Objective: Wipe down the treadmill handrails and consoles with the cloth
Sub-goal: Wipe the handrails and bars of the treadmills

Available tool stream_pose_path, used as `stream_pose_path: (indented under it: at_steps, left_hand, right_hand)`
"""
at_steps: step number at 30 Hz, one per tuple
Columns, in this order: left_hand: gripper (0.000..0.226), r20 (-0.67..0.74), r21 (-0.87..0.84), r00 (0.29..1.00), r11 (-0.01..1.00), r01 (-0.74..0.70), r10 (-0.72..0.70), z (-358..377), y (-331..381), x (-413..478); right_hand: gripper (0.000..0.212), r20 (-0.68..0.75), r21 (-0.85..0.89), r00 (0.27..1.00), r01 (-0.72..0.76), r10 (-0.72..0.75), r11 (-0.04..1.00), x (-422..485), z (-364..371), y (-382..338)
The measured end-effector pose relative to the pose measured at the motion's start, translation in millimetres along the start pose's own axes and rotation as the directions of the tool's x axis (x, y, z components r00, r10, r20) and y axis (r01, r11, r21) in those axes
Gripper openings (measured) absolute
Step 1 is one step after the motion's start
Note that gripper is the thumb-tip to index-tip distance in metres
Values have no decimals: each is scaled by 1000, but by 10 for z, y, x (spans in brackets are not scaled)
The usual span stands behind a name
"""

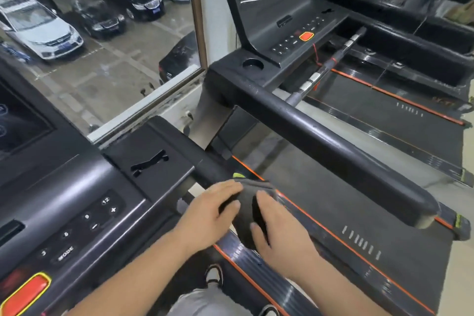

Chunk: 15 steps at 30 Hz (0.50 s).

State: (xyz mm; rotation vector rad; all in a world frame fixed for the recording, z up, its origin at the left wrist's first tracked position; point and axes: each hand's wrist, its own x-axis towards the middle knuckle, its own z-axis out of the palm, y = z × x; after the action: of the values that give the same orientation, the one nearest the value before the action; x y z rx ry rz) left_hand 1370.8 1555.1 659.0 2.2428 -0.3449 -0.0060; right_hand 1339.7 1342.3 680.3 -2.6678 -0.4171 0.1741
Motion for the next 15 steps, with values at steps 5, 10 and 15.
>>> stream_pose_path:
  at_steps: [5, 10, 15]
  left_hand:
    - [30, -238, 93, 968, 990, 104, -79, -341, -309, -60]
    - [22, -240, 44, 963, 990, 135, -121, -405, -454, -109]
    - [23, -228, -25, 943, 970, 241, -241, -474, -586, -208]
  right_hand:
    - [79, 73, -410, 988, -96, 137, 907, 418, 425, -156]
    - [63, 10, -417, 993, -102, 117, 903, 985, 438, -431]
    - [66, 217, -146, 956, -167, 196, 975, 1538, 314, -444]
